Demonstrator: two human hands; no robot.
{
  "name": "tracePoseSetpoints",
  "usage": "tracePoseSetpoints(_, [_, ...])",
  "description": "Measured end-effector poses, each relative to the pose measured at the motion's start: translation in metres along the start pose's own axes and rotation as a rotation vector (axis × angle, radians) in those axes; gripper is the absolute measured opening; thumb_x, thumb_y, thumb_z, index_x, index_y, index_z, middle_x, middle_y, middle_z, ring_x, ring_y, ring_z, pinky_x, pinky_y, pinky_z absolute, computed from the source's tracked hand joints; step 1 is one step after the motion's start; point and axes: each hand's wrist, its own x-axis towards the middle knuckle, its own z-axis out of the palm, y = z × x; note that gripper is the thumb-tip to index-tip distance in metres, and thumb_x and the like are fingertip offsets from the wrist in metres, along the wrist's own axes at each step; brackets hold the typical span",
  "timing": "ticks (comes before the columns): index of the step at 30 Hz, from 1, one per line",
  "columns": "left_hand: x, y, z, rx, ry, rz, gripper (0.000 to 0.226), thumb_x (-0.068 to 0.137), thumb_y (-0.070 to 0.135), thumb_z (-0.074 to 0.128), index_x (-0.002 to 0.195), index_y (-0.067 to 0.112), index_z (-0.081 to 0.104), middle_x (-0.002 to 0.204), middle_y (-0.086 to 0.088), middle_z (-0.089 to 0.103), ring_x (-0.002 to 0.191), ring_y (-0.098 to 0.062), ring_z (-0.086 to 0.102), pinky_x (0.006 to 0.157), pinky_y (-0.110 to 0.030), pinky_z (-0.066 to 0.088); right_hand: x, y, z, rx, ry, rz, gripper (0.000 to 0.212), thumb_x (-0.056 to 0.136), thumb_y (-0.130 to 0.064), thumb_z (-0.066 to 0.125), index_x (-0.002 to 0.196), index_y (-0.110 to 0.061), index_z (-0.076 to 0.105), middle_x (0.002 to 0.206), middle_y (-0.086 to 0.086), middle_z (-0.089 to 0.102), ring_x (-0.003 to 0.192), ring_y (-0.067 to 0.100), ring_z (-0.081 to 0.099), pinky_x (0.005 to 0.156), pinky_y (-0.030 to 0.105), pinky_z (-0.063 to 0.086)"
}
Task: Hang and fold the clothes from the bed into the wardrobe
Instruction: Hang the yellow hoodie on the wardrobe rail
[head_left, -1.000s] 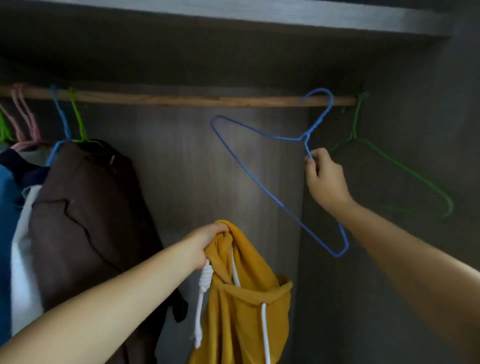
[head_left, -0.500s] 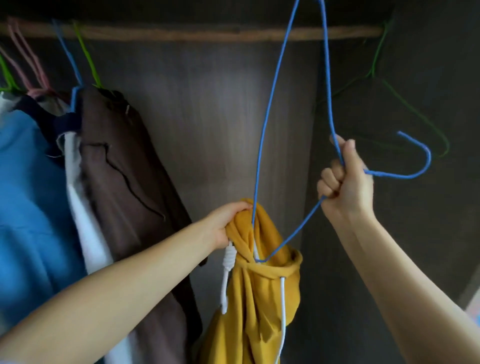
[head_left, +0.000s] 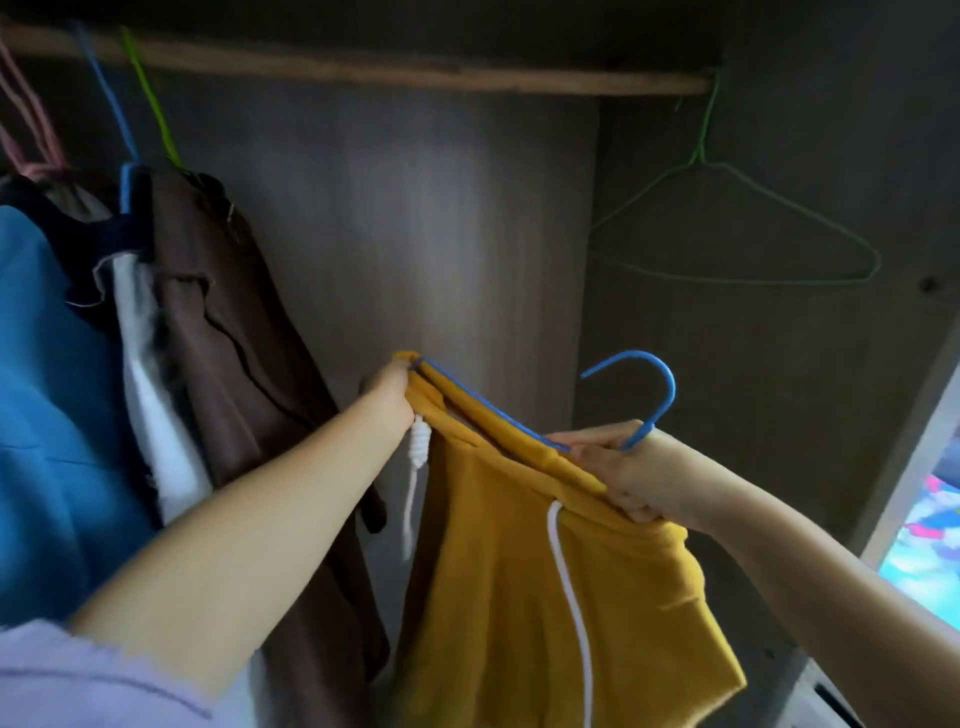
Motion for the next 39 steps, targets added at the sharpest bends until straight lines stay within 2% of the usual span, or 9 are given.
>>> tracePoseSetpoints(3, [0.002, -0.012, 0.018, 0.338, 0.215, 0.213, 0.029, 0.092, 0.008, 0.046, 0.111, -0.007, 0.063, 0.118, -0.023, 0.062, 0.109, -0.034, 0.059, 0.082, -0.036, 0.044, 0.003, 0.007, -0.005, -0.201, -0.022, 0.026, 0.027, 0.1, -0.033, 0.042, 0.107, -0.047, 0.065, 0.048, -0.014, 0.049, 0.036, 0.004, 0.04, 0.036, 0.018, 0.034])
tracePoseSetpoints(7, [-0.025, -0.015, 0.064, 0.519, 0.059, 0.537, 0.016, 0.09, 0.015, 0.052, 0.088, 0.004, 0.064, 0.088, -0.015, 0.066, 0.088, -0.028, 0.062, 0.066, -0.028, 0.037, 0.011, 0.027, 0.002, -0.627, -0.146, 0.189, 0.033, 0.101, -0.022, 0.035, 0.125, -0.021, 0.057, 0.093, 0.001, 0.065, 0.069, 0.01, 0.059, 0.061, 0.019, 0.053])
tracePoseSetpoints(12, [-0.044, -0.028, 0.081, 0.529, -0.292, 0.406, 0.014, 0.087, 0.02, 0.061, 0.091, 0.008, 0.068, 0.087, -0.01, 0.068, 0.079, -0.021, 0.065, 0.067, -0.027, 0.052, 0.027, 0.01, -0.056, 0.36, 0.074, 0.226, 0.019, 0.099, -0.011, 0.046, 0.097, -0.013, 0.065, 0.043, -0.008, 0.029, 0.032, 0.003, 0.024, 0.028, 0.012, 0.018])
tracePoseSetpoints(16, [-0.052, -0.045, 0.081, 0.446, -0.54, 0.076, 0.009, 0.092, 0.018, 0.059, 0.099, 0.013, 0.062, 0.078, -0.003, 0.066, 0.062, -0.009, 0.064, 0.054, -0.022, 0.053, 0.042, -0.009, -0.051, 0.388, -0.047, 0.348, 0.021, 0.101, -0.008, 0.038, 0.082, -0.014, 0.045, 0.044, -0.006, 0.023, 0.032, 0.002, 0.02, 0.028, 0.012, 0.015])
tracePoseSetpoints(21, [-0.065, -0.037, 0.069, 0.722, -0.305, 0.564, 0.024, 0.094, 0.028, 0.056, 0.111, 0.014, 0.062, 0.108, -0.006, 0.066, 0.1, -0.021, 0.061, 0.092, -0.036, 0.048, 0.072, -0.041, -0.048, 0.554, -0.095, 0.325, 0.029, 0.099, -0.003, 0.039, 0.072, -0.015, 0.037, 0.046, -0.003, 0.03, 0.035, 0.005, 0.029, 0.032, 0.013, 0.028])
tracePoseSetpoints(25, [-0.118, -0.031, 0.062, 0.644, -0.648, 0.458, 0.06, 0.079, 0.071, 0.048, 0.102, 0.019, 0.067, 0.106, 0.002, 0.066, 0.101, -0.014, 0.059, 0.095, -0.036, 0.044, 0.1, -0.089, -0.038, 0.595, -0.096, 0.168, 0.029, 0.098, 0.005, 0.029, 0.076, -0.006, 0.044, 0.061, 0.005, 0.039, 0.053, 0.012, 0.042, 0.043, 0.021, 0.047])
tracePoseSetpoints(28, [-0.135, -0.011, 0.06, 0.473, -0.489, 0.437, 0.071, 0.07, 0.068, 0.06, 0.125, 0.022, 0.058, 0.124, -0.002, 0.062, 0.117, -0.021, 0.056, 0.105, -0.043, 0.042, 0.116, -0.133, -0.022, 0.541, -0.108, 0.084, 0.028, 0.098, 0.008, 0.022, 0.083, -0.001, 0.044, 0.067, 0.011, 0.051, 0.059, 0.017, 0.054, 0.048, 0.025, 0.052])
tracePoseSetpoints(34, [-0.141, 0.088, 0.012, 0.425, -0.114, 0.737, 0.014, 0.084, 0.009, 0.061, 0.093, 0.0, 0.067, 0.104, -0.023, 0.068, 0.102, -0.036, 0.063, 0.089, -0.037, 0.049, 0.123, -0.229, 0.001, 0.053, 0.001, -0.301, 0.033, 0.092, 0.002, 0.05, 0.059, -0.003, 0.053, 0.045, 0.002, 0.06, 0.041, 0.008, 0.059, 0.046, 0.021, 0.048])
tracePoseSetpoints(39, [-0.139, 0.172, -0.04, 0.66, 0.186, 0.868, 0.011, 0.085, 0.021, 0.062, 0.083, 0.01, 0.066, 0.088, -0.012, 0.067, 0.092, -0.03, 0.064, 0.071, -0.03, 0.046, 0.131, -0.313, 0.017, -0.274, 0.121, -0.62, 0.013, 0.088, -0.015, 0.06, 0.092, -0.005, 0.067, 0.092, 0.013, 0.069, 0.088, 0.027, 0.066, 0.08, 0.04, 0.055])
